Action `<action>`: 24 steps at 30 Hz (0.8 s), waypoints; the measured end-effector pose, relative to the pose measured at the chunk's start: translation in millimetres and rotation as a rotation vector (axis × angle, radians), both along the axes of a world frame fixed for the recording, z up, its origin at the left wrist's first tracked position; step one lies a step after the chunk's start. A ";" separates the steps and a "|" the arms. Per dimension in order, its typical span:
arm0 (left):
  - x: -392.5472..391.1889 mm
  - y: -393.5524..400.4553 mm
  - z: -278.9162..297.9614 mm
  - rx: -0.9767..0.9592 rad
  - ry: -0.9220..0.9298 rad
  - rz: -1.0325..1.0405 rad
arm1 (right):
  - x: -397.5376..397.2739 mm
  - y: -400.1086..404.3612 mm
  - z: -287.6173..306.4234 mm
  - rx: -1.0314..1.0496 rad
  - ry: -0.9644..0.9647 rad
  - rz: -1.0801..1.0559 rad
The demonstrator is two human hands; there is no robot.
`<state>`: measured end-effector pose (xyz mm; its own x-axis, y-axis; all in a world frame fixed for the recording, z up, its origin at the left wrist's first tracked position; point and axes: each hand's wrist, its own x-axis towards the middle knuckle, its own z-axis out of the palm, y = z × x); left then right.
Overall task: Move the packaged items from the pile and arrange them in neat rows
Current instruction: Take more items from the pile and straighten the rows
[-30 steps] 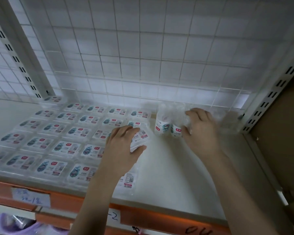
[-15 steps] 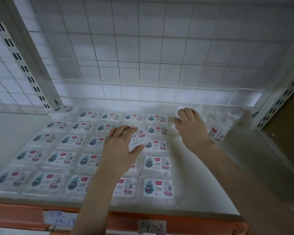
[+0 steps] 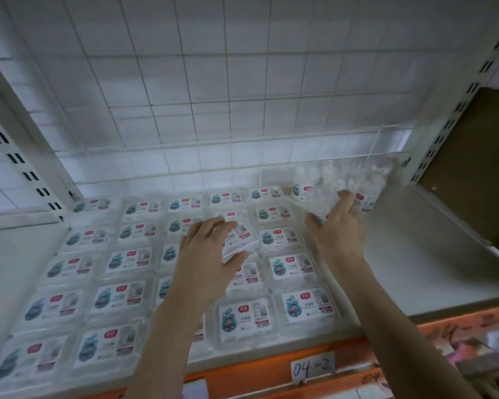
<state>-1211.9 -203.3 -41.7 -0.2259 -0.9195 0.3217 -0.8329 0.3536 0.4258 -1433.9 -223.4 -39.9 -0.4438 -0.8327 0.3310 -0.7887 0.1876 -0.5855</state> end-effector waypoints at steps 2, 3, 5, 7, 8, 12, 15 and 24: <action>3.0 2.6 1.1 0.002 -0.002 -0.012 | -1.6 -5.8 1.3 0.039 0.029 -0.004; 4.0 3.5 1.7 0.006 -0.005 -0.011 | -2.8 -8.6 1.2 0.072 0.084 0.008; 5.0 4.3 1.8 0.011 0.005 -0.004 | -5.2 -10.8 0.5 0.135 0.199 0.034; 4.4 3.8 1.0 0.005 0.021 0.006 | -7.1 -9.8 0.6 0.140 0.282 0.036; 3.3 3.5 0.7 0.002 0.022 0.014 | -8.5 -8.2 -0.3 0.120 0.344 0.032; -4.3 4.6 0.7 -0.001 0.026 0.045 | -18.7 -6.1 -10.2 -0.005 0.536 0.059; -7.8 8.9 0.2 -0.021 0.037 0.076 | -24.1 -11.6 -7.6 0.013 0.554 0.115; 17.5 13.7 7.2 -0.058 0.011 0.209 | -1.3 -20.5 9.1 0.063 0.511 0.192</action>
<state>-1194.4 -189.6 -34.5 -0.0285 -0.9259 0.3767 -0.8863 0.1977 0.4188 -1435.2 -244.0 -30.7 -0.0776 -0.9082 0.4113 -0.9932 0.0343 -0.1116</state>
